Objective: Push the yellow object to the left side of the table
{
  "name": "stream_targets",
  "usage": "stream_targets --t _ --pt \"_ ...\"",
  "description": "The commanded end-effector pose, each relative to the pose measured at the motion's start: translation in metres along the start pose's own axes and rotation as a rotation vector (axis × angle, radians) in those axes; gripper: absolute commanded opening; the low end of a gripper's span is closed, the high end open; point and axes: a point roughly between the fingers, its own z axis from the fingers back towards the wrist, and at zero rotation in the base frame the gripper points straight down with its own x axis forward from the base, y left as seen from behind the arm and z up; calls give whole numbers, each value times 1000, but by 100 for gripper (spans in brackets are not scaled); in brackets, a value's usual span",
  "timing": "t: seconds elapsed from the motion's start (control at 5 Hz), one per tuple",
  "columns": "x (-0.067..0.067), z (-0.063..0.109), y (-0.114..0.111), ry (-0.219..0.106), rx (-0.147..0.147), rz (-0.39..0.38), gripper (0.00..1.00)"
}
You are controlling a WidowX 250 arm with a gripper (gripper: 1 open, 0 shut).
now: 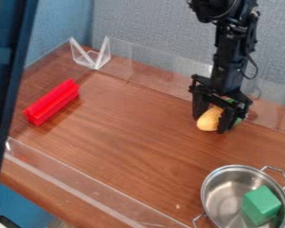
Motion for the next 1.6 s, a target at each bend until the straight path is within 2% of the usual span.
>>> stream_targets --t 0.0,1.2,1.4 --pt "10 15 -4 -57 8 -22 0" --pt "34 4 7 -72 -8 -27 0" --pt "36 1 9 -72 -13 -22 100"
